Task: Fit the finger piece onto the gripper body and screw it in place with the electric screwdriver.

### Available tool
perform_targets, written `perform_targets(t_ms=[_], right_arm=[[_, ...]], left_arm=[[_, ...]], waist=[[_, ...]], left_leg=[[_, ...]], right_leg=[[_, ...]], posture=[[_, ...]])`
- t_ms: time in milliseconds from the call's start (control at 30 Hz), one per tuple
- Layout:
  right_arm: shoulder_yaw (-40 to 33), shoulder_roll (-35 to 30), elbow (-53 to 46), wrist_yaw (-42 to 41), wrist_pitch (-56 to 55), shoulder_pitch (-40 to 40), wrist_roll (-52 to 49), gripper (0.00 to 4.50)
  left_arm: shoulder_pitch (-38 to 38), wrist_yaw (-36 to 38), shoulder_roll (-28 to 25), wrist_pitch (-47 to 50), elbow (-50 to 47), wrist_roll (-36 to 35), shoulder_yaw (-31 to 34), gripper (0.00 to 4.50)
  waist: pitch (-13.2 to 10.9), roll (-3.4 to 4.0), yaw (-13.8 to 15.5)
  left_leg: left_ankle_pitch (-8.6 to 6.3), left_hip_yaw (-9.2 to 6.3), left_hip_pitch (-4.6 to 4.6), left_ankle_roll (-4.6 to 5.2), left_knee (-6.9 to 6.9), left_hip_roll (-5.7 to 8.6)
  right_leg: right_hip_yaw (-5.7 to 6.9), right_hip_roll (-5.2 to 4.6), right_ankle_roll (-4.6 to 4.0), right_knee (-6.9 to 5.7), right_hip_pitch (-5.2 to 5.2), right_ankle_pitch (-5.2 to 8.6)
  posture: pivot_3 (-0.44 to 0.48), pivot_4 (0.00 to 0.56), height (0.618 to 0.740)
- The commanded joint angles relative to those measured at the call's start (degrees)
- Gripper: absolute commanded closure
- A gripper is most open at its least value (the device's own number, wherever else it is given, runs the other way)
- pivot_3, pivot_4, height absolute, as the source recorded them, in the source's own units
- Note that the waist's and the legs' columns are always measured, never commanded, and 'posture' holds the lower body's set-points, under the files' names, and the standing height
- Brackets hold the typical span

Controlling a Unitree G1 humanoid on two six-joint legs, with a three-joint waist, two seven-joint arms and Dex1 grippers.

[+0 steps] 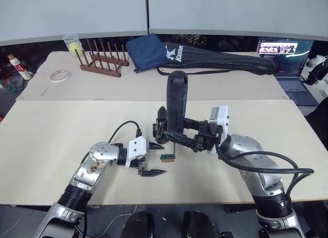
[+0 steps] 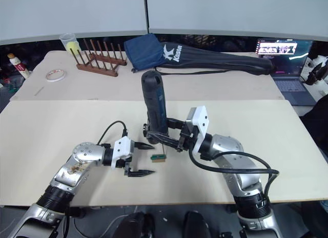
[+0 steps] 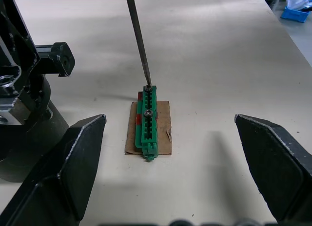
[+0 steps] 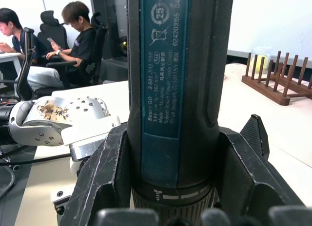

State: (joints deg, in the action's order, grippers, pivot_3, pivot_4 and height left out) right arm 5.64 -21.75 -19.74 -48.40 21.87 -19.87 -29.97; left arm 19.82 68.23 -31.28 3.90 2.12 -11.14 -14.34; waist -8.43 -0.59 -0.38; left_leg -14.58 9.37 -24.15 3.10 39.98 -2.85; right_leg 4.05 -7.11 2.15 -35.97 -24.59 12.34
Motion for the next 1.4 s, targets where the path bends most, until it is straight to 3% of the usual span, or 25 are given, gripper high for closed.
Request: perform_targets(t_ms=[33,900,1400], right_arm=[[-1.32,0.05,-1.65,-0.31,-2.33,-1.30,-0.58,2.57],[-0.69,0.28,-1.59,-0.99,-4.31,-0.23,0.65,2.57],[-2.77,-1.62,-6.71,0.36,0.31,-1.02,-4.23,2.57]], left_arm=[[0.60,0.13,-0.09,-0.95,-1.07,-0.07,0.04,0.00],[0.95,-0.19,-0.03,-0.51,-0.93,-0.21,0.35,0.00],[-0.51,-0.93,-1.06,1.47,-3.23,-1.63,1.83,0.00]], waist=[[0.00,0.00,0.00],[0.00,0.00,0.00],[0.00,0.00,0.02]], left_leg=[[0.00,0.00,0.00,0.00,0.00,0.00],[0.00,0.00,0.00,0.00,0.00,0.00],[0.00,-0.01,0.00,0.00,0.00,-0.02]], right_leg=[[0.00,0.00,0.00,0.00,0.00,0.00],[0.00,0.00,0.00,0.00,0.00,0.00],[0.00,0.00,0.00,0.00,0.00,0.00]], posture=[[0.000,0.150,0.740],[0.000,0.150,0.740],[0.000,0.150,0.740]])
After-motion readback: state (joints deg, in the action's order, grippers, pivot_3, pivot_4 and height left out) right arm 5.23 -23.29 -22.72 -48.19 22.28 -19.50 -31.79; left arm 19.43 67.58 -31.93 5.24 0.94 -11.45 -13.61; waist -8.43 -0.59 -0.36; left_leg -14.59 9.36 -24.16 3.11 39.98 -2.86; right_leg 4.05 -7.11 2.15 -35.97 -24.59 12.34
